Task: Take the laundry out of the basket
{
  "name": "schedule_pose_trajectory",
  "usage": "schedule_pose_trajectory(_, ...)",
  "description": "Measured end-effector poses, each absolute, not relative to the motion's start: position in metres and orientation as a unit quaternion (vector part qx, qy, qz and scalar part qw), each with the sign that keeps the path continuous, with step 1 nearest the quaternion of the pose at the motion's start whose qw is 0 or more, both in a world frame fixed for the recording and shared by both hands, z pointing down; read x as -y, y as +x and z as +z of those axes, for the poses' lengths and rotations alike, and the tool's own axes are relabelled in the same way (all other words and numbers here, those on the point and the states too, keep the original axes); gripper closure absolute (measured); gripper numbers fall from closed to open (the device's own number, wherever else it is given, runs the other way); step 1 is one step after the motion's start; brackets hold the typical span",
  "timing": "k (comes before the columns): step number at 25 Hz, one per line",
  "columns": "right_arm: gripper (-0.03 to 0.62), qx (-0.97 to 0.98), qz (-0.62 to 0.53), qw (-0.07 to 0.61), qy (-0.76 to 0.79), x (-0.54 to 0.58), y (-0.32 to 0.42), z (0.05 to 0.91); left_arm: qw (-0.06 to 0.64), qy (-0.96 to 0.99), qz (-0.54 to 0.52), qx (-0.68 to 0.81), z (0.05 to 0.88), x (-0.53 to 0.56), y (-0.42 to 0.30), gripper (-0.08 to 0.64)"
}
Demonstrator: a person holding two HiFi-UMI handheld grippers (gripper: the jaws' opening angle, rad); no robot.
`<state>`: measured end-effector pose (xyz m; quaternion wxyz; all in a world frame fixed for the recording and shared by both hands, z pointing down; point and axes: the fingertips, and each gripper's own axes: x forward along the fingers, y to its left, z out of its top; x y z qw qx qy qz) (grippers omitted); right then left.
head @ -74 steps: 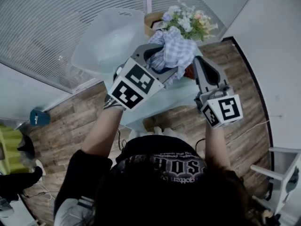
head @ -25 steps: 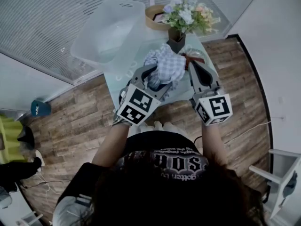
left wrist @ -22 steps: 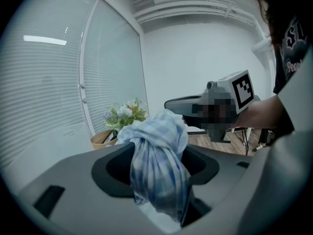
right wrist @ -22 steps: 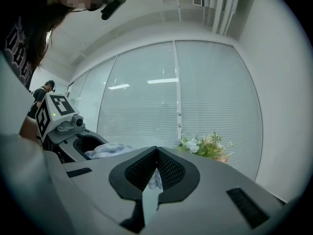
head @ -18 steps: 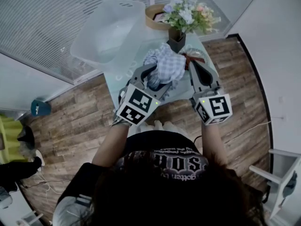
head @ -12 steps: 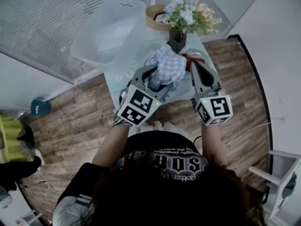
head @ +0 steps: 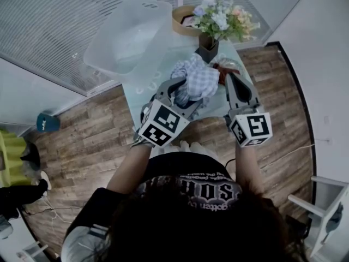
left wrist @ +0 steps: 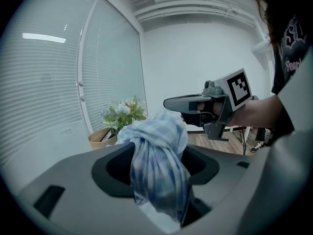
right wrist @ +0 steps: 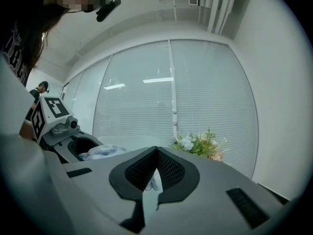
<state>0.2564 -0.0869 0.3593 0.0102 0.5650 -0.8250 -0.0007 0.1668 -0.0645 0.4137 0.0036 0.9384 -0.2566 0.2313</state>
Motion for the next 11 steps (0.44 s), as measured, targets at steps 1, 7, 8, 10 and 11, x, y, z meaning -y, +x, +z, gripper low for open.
schedule_pose_trajectory(1,0.565,0.824,-0.001,0.011,0.566,0.0870,0.2568,0.3593,0.004,0.938,0.231,0.257,0.4138,0.0643,0.1666,0.293)
schedule_pose_trajectory(7,0.565,0.822,-0.002,0.012,0.569,0.0893,0.2589,0.3610,0.007,0.939,0.230,0.257,0.4157,0.0659,0.1676,0.293)
schedule_pose_trajectory(8,0.565,0.822,-0.002,0.013,0.570,0.0900,0.2595,0.3612,0.007,0.939,0.230,0.257,0.4154,0.0666,0.1678,0.293)
schedule_pose_trajectory(10,0.565,0.821,-0.001,0.014,0.571,0.0912,0.2603,0.3613,0.007,0.939,0.229,0.257,0.4148,0.0680,0.1684,0.293)
schedule_pose_trajectory(11,0.565,0.821,-0.001,0.015,0.571,0.0918,0.2607,0.3613,0.007,0.939,0.229,0.257,0.4145,0.0686,0.1687,0.293)
